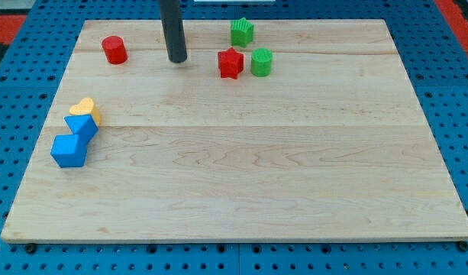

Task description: Separate the yellow heart from the blue triangle

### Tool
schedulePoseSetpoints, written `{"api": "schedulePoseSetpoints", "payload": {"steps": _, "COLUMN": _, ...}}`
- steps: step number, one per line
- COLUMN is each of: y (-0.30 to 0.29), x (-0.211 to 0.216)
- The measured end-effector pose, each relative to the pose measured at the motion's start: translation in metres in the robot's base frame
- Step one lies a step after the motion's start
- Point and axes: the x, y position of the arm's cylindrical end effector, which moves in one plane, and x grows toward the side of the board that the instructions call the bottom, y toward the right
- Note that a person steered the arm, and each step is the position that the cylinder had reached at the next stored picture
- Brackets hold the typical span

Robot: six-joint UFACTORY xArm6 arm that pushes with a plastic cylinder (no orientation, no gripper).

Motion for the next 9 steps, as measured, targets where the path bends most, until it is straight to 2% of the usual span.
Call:
{"api": "schedulePoseSetpoints", "payload": {"steps": 1, "y": -0.002, "x": 0.058}}
{"api": "schedulePoseSetpoints", "payload": {"steps": 2, "y": -0.033, "x": 0.074}}
{"api": "schedulePoseSetpoints", "payload": {"steps": 4, "y": -0.144, "x": 0.02}}
{"api": "schedulePoseSetpoints", "payload": {"steps": 5, "y": -0.201, "x": 0.03}}
{"api": "schedulePoseSetpoints", "payload": {"steps": 6, "y": -0.206, "x": 0.037}}
{"api": "schedulePoseSetpoints", "payload": {"steps": 8, "y": -0.19, "x": 0.134}}
{"api": "schedulePoseSetpoints", "payload": {"steps": 9, "y": -0.164, "x": 0.132}}
